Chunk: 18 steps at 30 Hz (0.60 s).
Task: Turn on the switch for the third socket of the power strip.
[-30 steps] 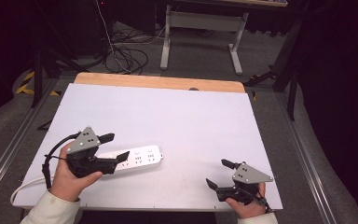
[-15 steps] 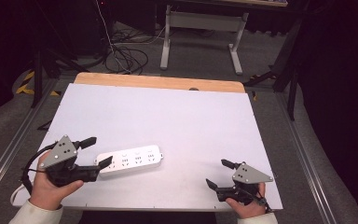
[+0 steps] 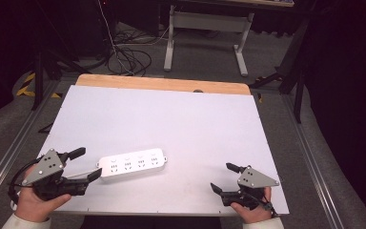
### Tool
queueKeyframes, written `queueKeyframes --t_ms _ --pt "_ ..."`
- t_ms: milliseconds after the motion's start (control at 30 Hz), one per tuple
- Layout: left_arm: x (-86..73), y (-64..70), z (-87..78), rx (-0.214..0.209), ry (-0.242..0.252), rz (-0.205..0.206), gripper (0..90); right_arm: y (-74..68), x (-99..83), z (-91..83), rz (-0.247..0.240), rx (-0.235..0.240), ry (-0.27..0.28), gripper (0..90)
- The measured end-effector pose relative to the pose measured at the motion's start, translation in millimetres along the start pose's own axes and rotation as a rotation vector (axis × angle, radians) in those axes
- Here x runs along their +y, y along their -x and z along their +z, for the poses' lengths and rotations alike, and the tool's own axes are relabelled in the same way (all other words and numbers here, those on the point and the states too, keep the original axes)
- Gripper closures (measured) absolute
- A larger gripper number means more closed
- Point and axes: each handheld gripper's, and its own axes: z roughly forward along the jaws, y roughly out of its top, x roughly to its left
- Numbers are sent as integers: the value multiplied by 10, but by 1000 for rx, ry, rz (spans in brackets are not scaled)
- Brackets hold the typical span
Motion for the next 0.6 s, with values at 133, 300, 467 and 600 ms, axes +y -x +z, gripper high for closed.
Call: queueKeyframes --t_ms 133,300,467,600 --pt "-105 -52 -69 21 -22 -35 179 -7 -1 6 3 -1 -8 151" --pt "-249 -105 -135 28 -39 -67 177 -2 -3 8 3 -1 -8 150" --pt "-375 -129 -167 48 -66 -56 170 -1 -4 12 3 0 -9 150" --pt "-444 -93 -155 59 -107 -10 165 1 -6 13 4 0 -11 150"
